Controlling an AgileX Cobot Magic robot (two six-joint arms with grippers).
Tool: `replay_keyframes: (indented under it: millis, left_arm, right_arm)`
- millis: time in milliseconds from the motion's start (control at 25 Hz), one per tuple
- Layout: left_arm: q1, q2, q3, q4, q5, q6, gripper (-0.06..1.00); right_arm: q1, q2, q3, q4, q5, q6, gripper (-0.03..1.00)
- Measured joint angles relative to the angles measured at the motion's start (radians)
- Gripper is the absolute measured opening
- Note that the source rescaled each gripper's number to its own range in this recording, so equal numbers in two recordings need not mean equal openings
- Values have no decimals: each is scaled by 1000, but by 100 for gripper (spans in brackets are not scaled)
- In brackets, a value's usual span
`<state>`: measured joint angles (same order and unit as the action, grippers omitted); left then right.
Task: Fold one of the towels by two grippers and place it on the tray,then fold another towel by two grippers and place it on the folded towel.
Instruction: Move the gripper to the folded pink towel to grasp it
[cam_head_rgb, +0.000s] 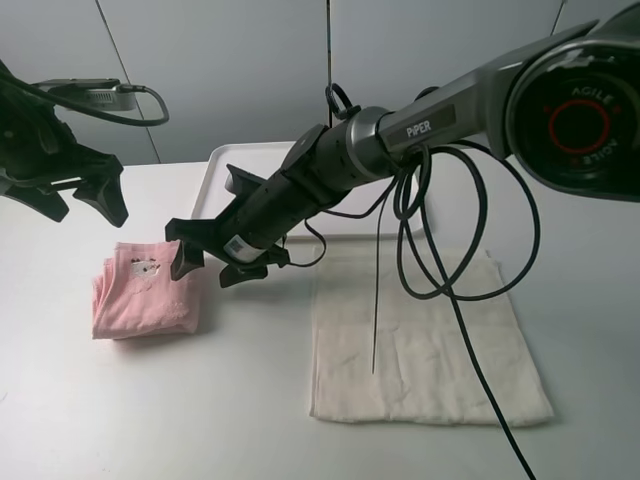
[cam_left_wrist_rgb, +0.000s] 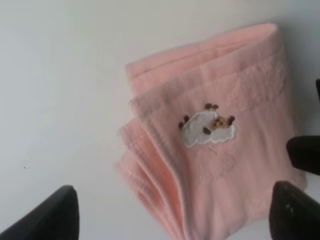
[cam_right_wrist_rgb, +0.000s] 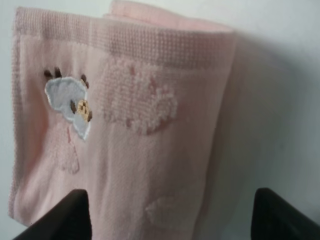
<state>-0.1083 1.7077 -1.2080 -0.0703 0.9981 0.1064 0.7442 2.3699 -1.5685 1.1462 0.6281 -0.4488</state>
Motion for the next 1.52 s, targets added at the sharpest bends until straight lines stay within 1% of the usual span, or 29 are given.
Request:
replay_keyframes:
  millis: [160,560,720,920,1160,1240,1320,1400,1480,1520]
  left_arm:
    - [0,0,0,-4,2,2,98]
    - [0,-1,0,-10,15,8,98]
    - [0,-1,0,-10,15,8,98]
    - [0,-1,0,-10,15,8,98]
    - [0,-1,0,-10,17,16,98]
    - [0,-1,0,-10,19,18,98]
    - [0,-1,0,-10,19,20,98]
    - [0,-1,0,-10,19,22,98]
    - [0,-1,0,-10,19,24,98]
    - [0,-1,0,-10,19,24,98]
  right_arm:
    - [2,8,0,-2,-5,4,71]
    - [31,10,0,-1,-79,4,71]
    - [37,10,-4,-1,-92,9,72]
    - [43,26,-34,-8,-96,35,72]
    - [55,66,-84,-14,-72,71,70]
    - [61,69,-91,-33,-74,82,65]
    - [64,69,-91,-59,-74,91,53]
    - [64,69,-91,-94,-76,96,36]
    - [68,69,-91,-114,-76,100,12]
    - [71,69,-91,-116,-76,100,7]
